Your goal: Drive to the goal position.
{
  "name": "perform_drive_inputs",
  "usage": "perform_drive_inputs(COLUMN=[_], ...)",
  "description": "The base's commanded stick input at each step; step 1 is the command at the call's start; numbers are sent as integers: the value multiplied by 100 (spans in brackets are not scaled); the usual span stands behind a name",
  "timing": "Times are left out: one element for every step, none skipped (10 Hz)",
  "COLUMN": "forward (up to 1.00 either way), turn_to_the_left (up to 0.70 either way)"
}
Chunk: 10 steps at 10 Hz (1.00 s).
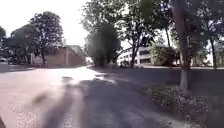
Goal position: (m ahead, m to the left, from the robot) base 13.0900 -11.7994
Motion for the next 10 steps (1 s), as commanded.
perform_drive_inputs(forward=[0,0,0,0,0,0,0,0,0,0], turn_to_the_left=[-70,-70,-70,-70,-70,-70,-70,-70,-70,-70])
